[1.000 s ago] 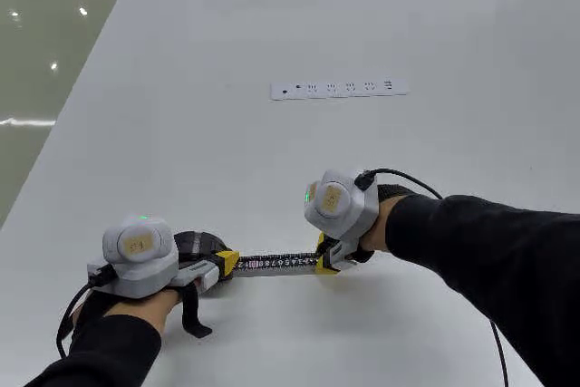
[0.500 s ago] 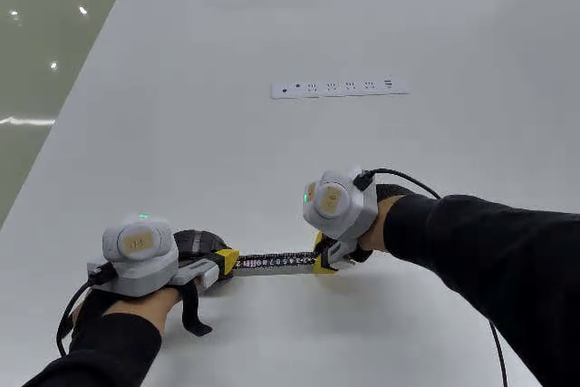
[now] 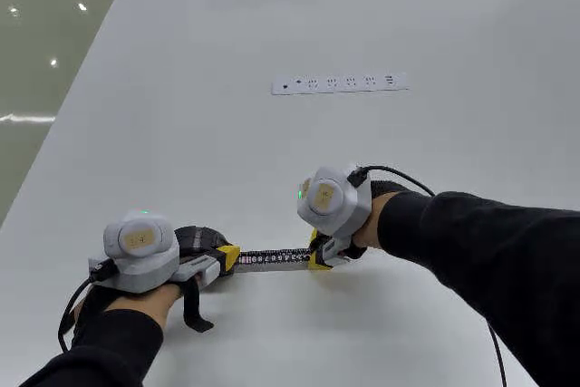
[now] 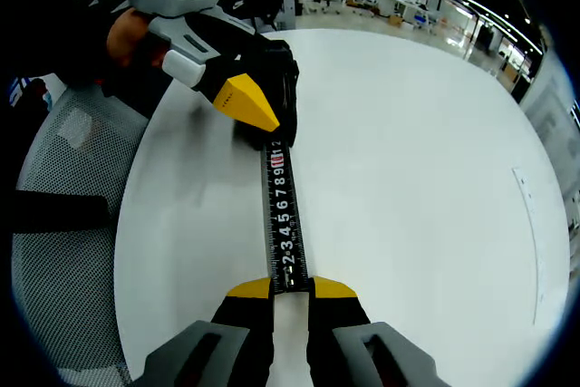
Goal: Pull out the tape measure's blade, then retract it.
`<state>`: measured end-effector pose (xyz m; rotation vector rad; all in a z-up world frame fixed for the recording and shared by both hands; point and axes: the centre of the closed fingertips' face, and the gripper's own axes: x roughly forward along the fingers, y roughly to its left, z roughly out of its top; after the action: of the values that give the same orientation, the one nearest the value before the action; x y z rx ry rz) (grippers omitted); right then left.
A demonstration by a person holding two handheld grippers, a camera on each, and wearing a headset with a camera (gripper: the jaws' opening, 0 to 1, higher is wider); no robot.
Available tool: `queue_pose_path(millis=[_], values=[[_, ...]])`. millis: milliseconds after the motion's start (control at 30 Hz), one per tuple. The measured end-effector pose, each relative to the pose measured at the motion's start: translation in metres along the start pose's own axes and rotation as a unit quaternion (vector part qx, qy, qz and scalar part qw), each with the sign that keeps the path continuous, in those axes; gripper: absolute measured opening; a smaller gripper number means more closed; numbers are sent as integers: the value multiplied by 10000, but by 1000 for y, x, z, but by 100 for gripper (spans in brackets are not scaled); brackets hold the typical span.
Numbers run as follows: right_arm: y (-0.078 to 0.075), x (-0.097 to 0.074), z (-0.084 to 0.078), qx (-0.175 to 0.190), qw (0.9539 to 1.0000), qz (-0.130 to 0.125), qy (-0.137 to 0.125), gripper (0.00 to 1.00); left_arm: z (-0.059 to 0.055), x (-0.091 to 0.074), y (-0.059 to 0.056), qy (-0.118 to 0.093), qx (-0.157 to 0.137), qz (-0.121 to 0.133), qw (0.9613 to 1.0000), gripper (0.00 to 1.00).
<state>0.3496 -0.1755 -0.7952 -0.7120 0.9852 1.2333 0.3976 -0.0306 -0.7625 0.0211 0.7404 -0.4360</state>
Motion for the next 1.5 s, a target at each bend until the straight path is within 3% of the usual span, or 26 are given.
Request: queue_pose_path(millis=[1500], values=[[2,7,12,-9,10000,-30,-50,8,-1,0,0,0,10,-5,10000,59]])
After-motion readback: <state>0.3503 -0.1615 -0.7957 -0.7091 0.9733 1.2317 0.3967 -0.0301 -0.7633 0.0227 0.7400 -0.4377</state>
